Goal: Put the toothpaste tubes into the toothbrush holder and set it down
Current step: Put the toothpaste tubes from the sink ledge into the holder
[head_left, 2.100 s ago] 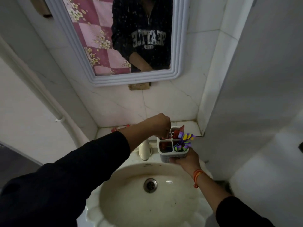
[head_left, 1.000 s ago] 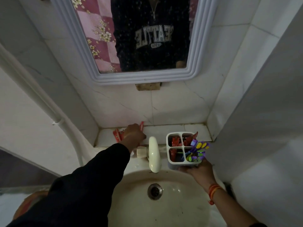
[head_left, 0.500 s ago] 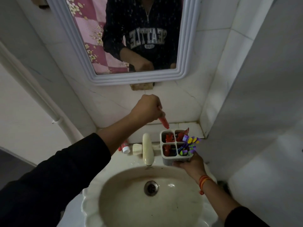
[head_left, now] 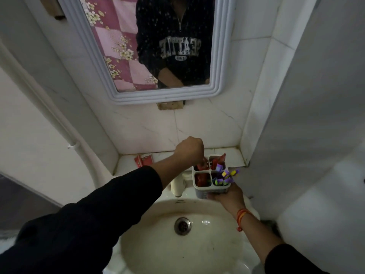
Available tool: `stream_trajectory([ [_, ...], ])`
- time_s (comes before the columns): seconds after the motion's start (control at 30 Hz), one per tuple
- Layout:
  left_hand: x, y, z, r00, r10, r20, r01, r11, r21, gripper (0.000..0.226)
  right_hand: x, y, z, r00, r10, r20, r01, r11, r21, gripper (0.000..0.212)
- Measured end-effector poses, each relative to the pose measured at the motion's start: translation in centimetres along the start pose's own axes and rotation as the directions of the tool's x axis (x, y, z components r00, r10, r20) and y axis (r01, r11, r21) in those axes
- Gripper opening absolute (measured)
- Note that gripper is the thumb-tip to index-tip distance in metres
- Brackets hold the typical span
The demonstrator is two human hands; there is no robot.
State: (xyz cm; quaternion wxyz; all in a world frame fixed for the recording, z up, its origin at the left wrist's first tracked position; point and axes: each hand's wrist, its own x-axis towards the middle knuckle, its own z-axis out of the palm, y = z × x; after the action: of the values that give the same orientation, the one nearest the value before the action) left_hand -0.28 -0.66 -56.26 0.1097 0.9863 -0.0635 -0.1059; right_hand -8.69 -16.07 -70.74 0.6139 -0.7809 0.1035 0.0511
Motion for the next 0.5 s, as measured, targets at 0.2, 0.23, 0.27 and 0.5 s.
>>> stream_trajectory([
  [0.2,0.6,-0.9,-0.3,0.994,-0.005,0.106,0.013,0.997,-0.077,0.03,0.1,0.5,-0.1,1.0,0.006,-0.001,-0.006,1.0,-0.022,0.06],
  [0.23,0.7,-1.4,-0.8,0.996,-0.022,0.091,0.034,0.99,-0.135,0.033,0.2,0.6,-0.1,1.0,0.007,-0.001,-0.007,1.0,-0.021,0.06],
  [0.27,0.7,-2.2,-1.4,0.995,-0.056,0.082,0.071,0.978,-0.195,0.034,0.2,0.7,0.0,1.0,0.009,0.0,-0.009,1.0,-0.026,0.061],
  [0.5,0.9,-11.7,-1.6,0.937,-0.347,0.021,0.346,0.923,-0.168,0.019,0.2,0.4,0.2,1.0,-0.014,0.002,0.014,1.0,-0.025,0.069],
])
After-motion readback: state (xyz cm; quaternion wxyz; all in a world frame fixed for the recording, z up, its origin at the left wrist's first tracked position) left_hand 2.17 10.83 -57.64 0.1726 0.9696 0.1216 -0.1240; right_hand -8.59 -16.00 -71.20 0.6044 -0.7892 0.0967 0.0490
